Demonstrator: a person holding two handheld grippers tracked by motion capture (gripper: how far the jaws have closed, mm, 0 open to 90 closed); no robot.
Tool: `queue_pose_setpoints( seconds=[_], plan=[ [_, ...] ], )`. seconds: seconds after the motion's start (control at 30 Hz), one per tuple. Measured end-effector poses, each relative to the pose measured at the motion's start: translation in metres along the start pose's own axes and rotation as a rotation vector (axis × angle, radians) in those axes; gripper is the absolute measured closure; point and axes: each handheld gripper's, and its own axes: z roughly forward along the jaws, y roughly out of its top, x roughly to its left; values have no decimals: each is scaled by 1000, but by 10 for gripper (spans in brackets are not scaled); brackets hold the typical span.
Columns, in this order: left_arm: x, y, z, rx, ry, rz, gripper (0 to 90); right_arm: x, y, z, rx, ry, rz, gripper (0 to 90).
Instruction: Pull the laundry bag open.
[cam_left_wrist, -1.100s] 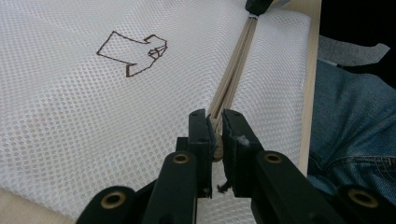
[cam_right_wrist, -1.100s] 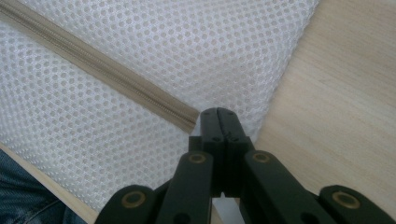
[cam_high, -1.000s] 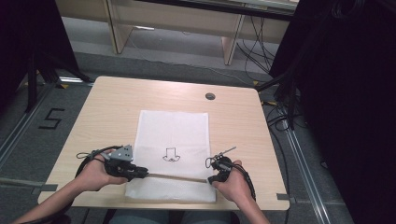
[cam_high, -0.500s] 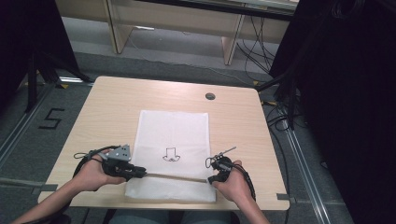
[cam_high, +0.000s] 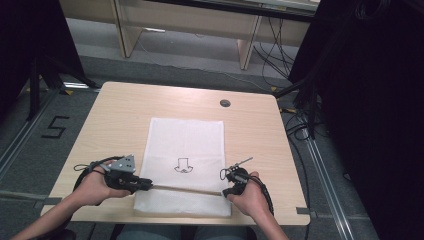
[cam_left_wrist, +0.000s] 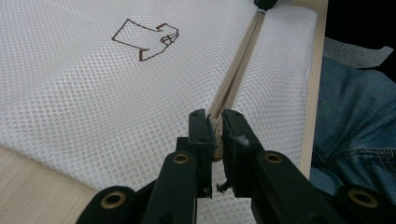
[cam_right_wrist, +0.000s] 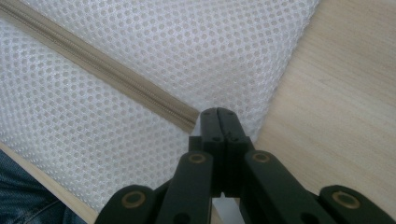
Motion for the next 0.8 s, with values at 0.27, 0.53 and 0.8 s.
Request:
queue_pose_setpoints(
  seconds=[0.27,0.53,0.8],
  plan=[
    [1,-3,-1,8,8,-4,820,0,-1,0,-4,-6,-3,900],
    [2,-7,-4,6,10,-31,820,0,-1,0,-4,-7,-3,900],
    [3,-8,-6,11,13,-35,820,1,-1,-1,6,-6,20,900]
  ],
)
